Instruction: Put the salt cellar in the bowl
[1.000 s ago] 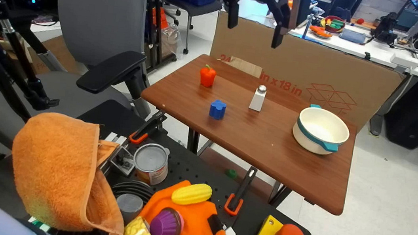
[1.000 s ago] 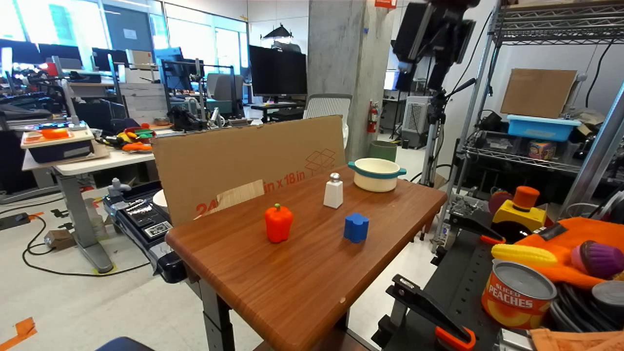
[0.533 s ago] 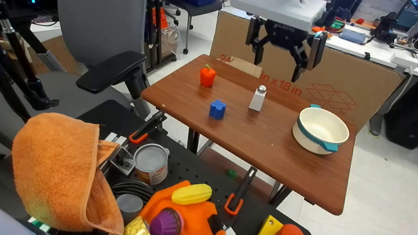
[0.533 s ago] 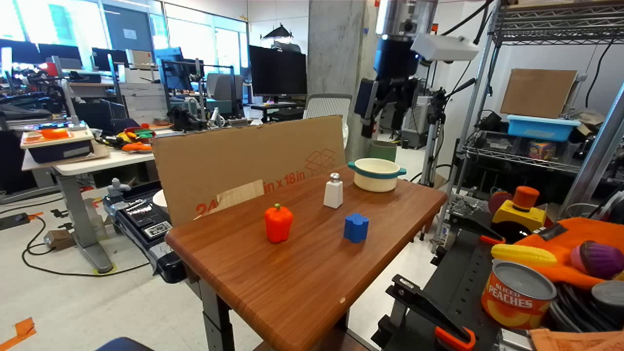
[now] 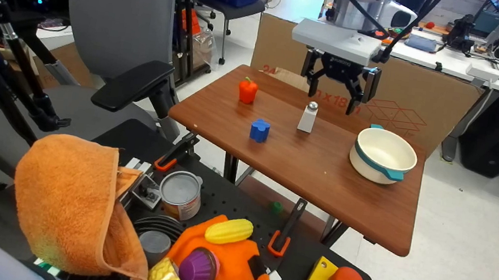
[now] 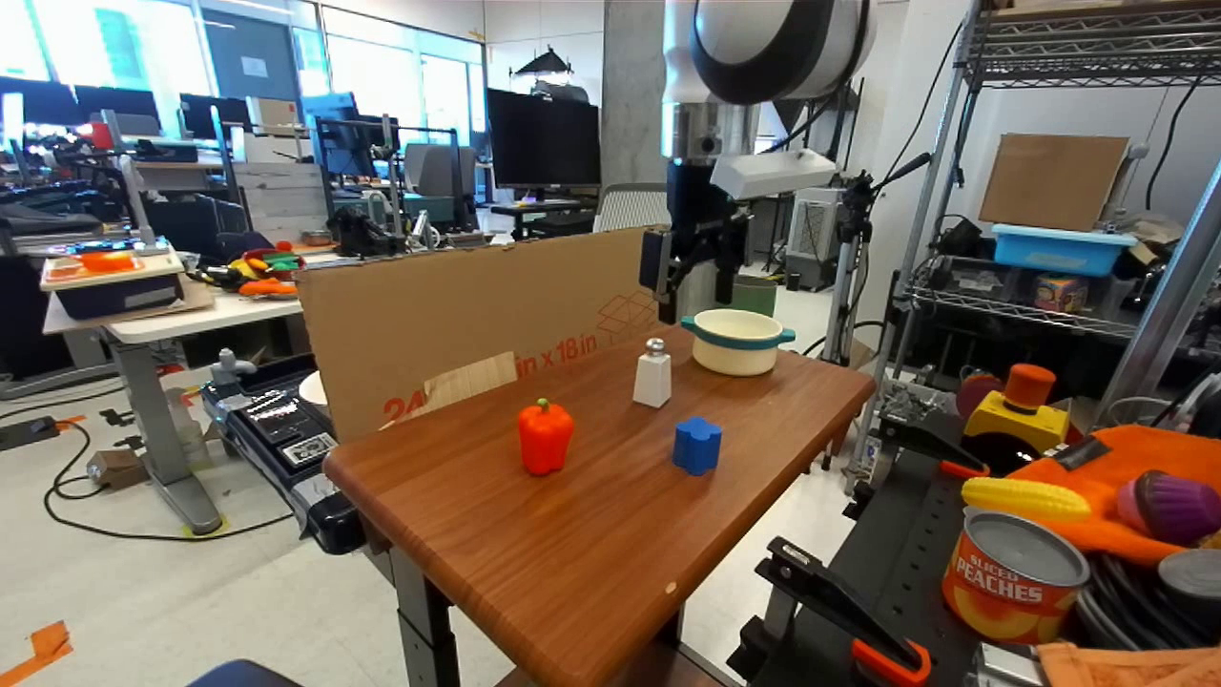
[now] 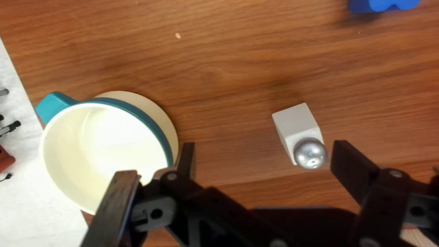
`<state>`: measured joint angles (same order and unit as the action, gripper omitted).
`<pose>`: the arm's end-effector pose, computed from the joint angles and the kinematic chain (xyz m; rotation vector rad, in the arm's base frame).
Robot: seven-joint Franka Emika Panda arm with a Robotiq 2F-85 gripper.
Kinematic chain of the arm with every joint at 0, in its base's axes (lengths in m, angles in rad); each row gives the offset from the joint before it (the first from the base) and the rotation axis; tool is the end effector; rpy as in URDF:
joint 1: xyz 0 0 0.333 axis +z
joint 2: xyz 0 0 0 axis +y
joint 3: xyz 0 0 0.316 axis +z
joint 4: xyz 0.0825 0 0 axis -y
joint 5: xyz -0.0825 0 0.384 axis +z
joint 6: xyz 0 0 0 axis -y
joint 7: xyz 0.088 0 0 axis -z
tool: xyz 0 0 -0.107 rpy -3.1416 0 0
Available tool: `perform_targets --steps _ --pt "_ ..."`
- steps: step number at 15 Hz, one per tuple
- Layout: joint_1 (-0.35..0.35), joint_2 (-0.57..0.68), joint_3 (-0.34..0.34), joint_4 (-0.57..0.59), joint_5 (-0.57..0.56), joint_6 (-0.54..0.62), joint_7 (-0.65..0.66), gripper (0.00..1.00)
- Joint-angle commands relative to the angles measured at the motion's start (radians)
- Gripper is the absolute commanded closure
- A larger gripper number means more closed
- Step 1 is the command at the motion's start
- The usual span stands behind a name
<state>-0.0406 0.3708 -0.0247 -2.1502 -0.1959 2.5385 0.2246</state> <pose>0.5704 -0.0350 0.2277 3.0156 -0.1926 0.0401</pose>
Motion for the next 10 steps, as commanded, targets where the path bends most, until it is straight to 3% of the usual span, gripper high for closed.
perform_targets --steps 1,10 --pt "0.047 0.077 0.012 0.112 0.059 -0.086 -0.038 0.0" --pt "0.119 0.221 -0.006 0.273 0.038 -0.229 -0.031 0.0"
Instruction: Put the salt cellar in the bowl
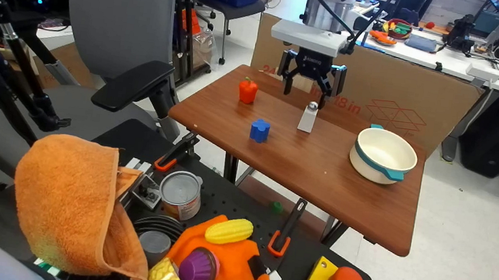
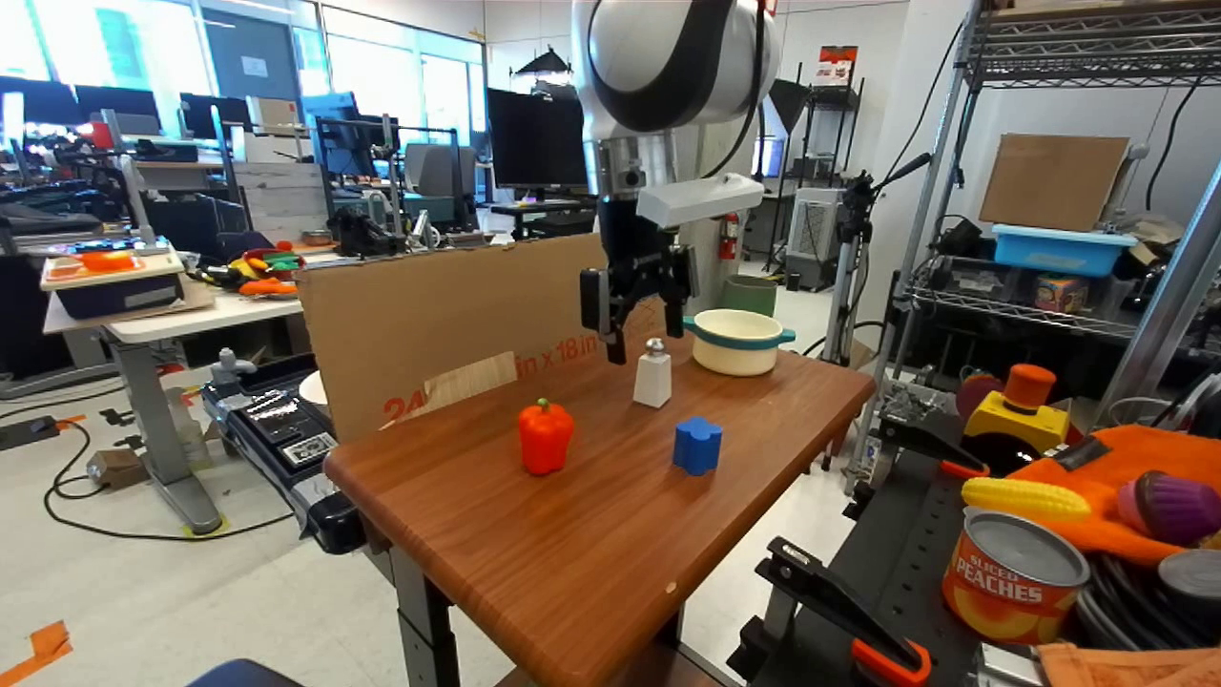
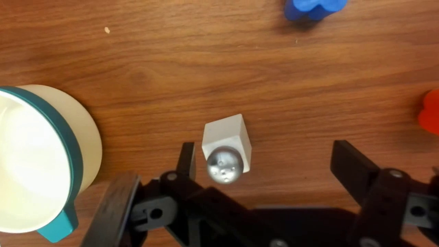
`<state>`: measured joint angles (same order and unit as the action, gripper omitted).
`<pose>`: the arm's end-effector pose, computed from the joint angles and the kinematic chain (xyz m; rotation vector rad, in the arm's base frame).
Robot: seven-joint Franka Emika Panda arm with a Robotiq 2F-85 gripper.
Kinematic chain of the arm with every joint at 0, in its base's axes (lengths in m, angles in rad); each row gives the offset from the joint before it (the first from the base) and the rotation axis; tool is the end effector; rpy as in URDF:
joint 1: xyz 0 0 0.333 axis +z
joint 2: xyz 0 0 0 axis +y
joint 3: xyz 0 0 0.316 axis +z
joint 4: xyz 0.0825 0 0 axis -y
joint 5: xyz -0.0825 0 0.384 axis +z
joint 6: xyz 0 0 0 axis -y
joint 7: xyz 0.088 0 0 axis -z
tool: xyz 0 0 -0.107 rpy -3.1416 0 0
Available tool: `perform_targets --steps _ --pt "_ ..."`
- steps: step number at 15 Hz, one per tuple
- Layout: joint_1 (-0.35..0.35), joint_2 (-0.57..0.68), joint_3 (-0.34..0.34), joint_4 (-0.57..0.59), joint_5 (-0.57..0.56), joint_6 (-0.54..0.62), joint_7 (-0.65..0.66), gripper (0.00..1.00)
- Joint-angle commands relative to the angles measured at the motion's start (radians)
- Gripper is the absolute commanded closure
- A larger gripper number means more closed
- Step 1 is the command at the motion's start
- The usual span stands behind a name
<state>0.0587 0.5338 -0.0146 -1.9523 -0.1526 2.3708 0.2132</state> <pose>0.6060 0.0252 0.1926 3.0155 -0.0781 -0.1520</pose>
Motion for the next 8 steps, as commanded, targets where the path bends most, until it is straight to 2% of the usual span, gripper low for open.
perform_targets --steps 1,5,6,7,8 --pt "0.022 0.069 -0.018 0.087 -0.008 -0.072 -0.022 0.0" --pt "0.029 0.106 -0.024 0.133 -0.023 -0.118 -0.035 0.0" --pt "0.03 0.114 -0.026 0.144 -0.026 -0.128 -0.034 0.04" --pt "0.03 0.123 -0.026 0.155 -0.028 -0.136 -0.035 0.28" --pt "0.03 0.13 -0.027 0.165 -0.029 -0.144 -0.034 0.29"
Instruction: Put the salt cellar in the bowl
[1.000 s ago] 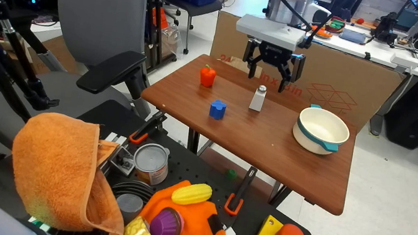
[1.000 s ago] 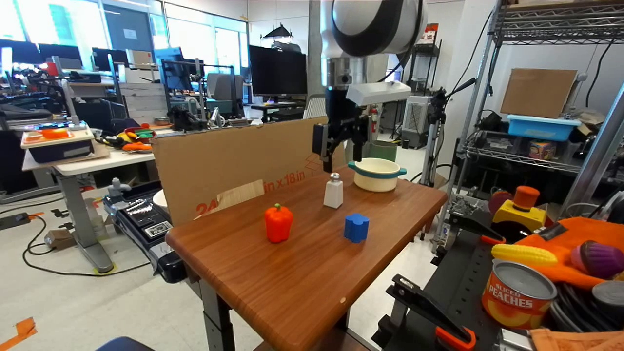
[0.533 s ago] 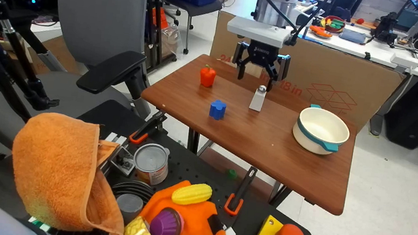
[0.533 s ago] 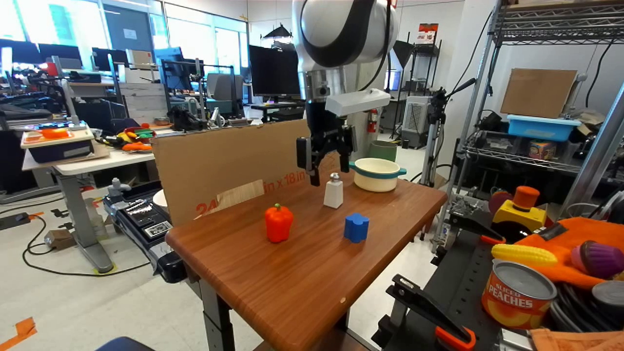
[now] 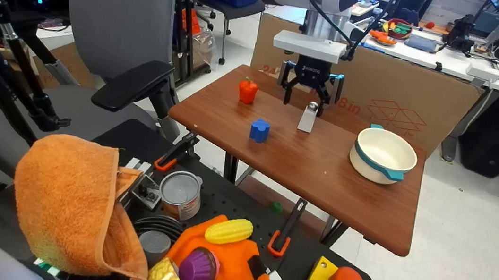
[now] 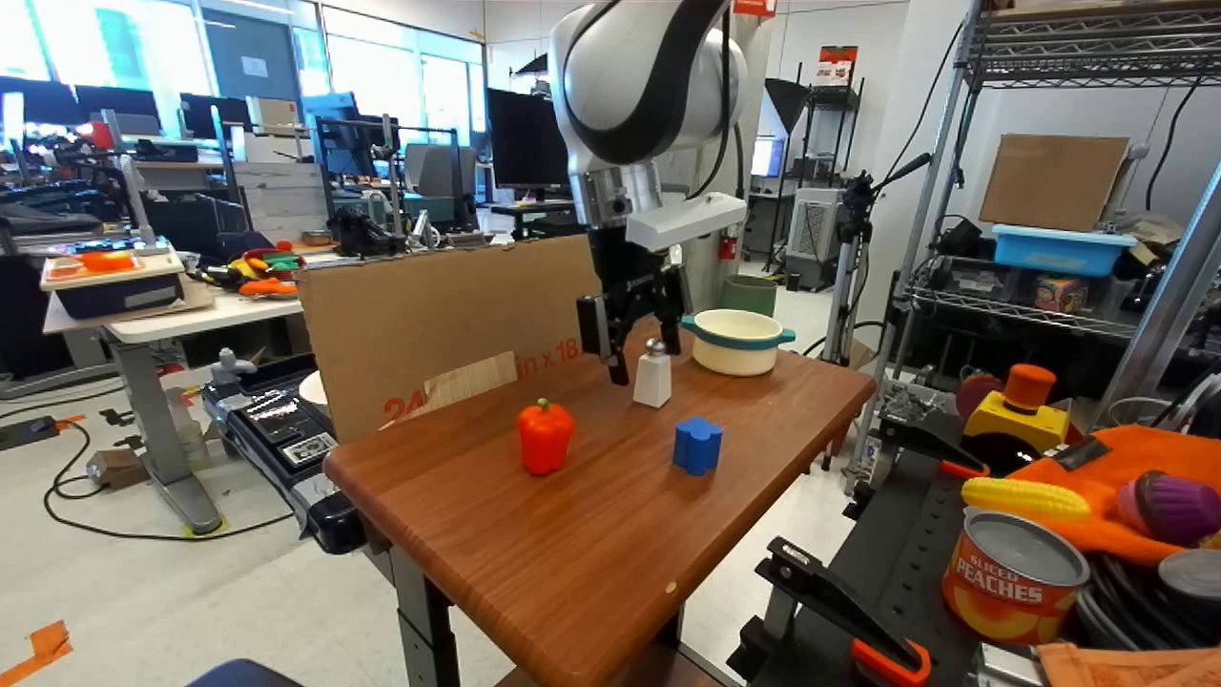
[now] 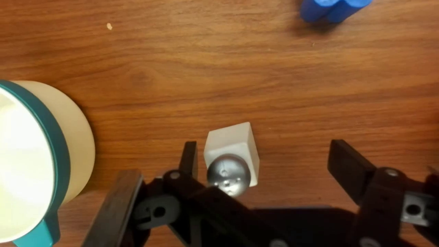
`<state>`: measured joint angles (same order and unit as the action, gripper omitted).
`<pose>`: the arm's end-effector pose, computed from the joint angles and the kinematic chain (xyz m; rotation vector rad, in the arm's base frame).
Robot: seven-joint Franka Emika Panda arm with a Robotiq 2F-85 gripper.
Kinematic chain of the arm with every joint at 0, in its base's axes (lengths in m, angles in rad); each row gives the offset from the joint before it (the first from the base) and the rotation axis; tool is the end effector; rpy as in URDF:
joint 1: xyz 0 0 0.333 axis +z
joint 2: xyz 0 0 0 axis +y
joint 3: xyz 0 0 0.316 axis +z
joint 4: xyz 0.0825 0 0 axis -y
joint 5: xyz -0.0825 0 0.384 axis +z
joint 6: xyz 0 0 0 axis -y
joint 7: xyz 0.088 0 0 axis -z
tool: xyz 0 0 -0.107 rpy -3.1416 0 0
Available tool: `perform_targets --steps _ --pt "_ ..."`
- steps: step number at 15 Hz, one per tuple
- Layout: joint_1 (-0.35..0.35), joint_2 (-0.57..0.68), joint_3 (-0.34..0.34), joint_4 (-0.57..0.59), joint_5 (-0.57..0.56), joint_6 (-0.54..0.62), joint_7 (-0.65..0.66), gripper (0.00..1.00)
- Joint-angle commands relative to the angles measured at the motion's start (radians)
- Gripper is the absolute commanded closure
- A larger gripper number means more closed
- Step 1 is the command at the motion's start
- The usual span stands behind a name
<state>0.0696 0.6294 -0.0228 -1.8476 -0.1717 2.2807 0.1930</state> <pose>0.6197 0.0254 0.1667 2.9746 -0.0271 -0.2673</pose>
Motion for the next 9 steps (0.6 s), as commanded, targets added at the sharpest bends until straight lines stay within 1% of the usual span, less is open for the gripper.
perform_targets --steps 1,2,3,7,9 --pt "0.019 0.041 -0.019 0.071 -0.011 -0.063 -0.015 0.31" --pt "0.019 0.045 -0.02 0.078 -0.012 -0.069 -0.015 0.37" --pt "0.021 0.051 -0.023 0.088 -0.015 -0.075 -0.013 0.47" --pt "0.019 0.067 -0.03 0.117 -0.019 -0.117 -0.013 0.78" --pt "0.018 0.055 -0.034 0.122 -0.015 -0.149 -0.003 0.9"
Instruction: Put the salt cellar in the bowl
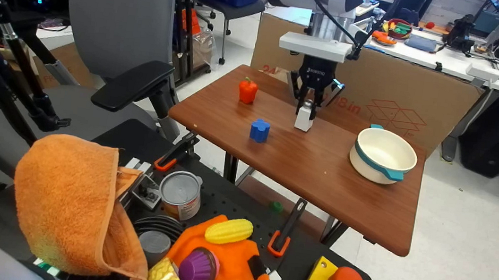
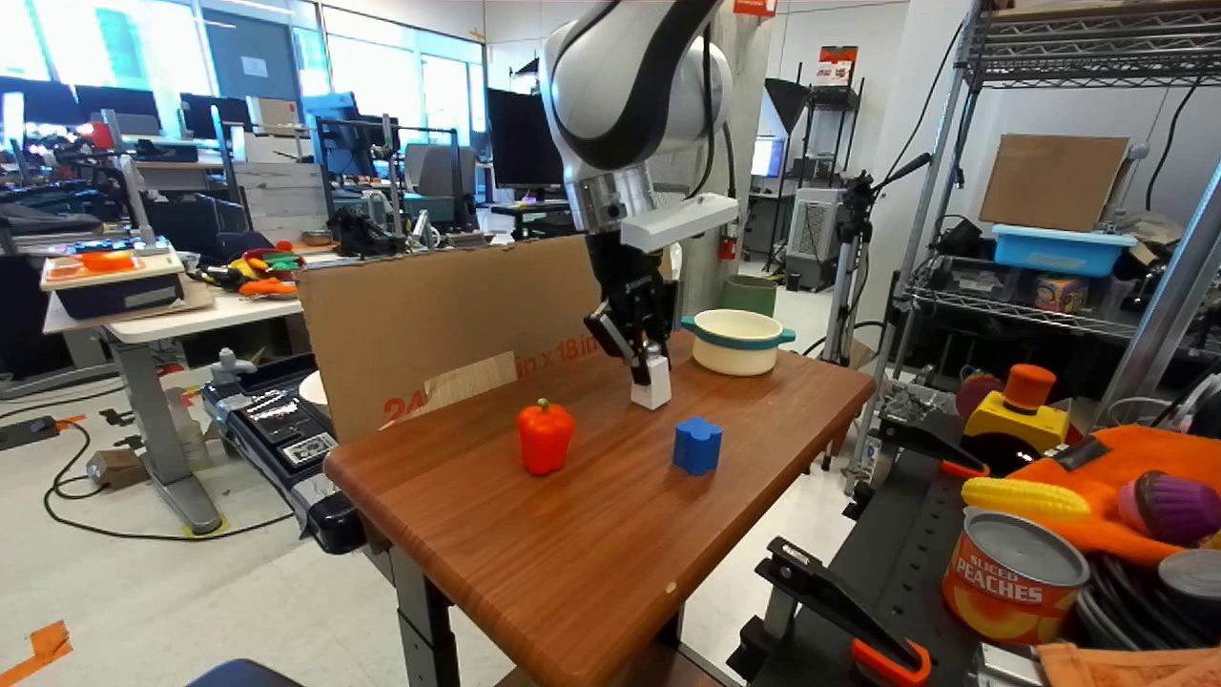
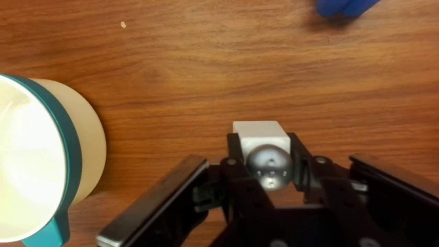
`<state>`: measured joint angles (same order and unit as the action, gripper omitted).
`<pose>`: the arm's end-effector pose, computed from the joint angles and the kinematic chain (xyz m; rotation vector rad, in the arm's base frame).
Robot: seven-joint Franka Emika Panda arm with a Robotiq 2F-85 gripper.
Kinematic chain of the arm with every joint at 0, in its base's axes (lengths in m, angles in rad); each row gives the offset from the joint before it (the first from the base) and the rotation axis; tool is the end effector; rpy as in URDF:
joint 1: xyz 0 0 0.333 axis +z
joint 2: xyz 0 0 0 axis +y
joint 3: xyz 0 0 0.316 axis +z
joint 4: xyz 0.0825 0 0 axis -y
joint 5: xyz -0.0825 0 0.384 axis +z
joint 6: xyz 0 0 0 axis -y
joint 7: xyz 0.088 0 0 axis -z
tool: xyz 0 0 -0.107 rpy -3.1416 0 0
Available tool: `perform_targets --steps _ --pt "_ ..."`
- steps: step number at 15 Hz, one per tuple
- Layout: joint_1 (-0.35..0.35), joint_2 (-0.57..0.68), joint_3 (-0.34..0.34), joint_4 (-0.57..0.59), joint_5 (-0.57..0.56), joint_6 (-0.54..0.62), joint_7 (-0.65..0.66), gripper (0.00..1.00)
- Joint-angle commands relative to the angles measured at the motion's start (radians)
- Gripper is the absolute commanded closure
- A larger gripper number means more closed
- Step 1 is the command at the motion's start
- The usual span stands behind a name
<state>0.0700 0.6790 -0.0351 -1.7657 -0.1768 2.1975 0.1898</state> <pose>0.6318 0.0170 0.1610 2.9431 -0.0414 -0.3383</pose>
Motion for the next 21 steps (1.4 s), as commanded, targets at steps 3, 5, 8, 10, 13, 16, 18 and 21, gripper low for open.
perform_targets --steps 3,5,8,10,13,16,18,21 --pt "0.018 -0.05 -0.016 0.014 -0.001 -0.085 0.006 0.9" --pt "0.019 -0.134 -0.018 -0.049 -0.008 -0.04 0.014 0.9" --pt "0.008 -0.251 -0.041 -0.127 -0.022 0.009 0.049 0.9" --pt "-0.015 -0.321 -0.058 -0.171 -0.015 0.008 0.059 0.9" --pt "-0.051 -0.4 -0.091 -0.225 -0.017 -0.014 0.074 0.9" --pt "-0.095 -0.448 -0.117 -0.267 -0.015 -0.006 0.087 0.9" --pt "-0.127 -0.447 -0.128 -0.268 0.001 -0.001 0.083 0.9" --pt "-0.168 -0.405 -0.135 -0.245 0.016 0.053 0.052 0.9"
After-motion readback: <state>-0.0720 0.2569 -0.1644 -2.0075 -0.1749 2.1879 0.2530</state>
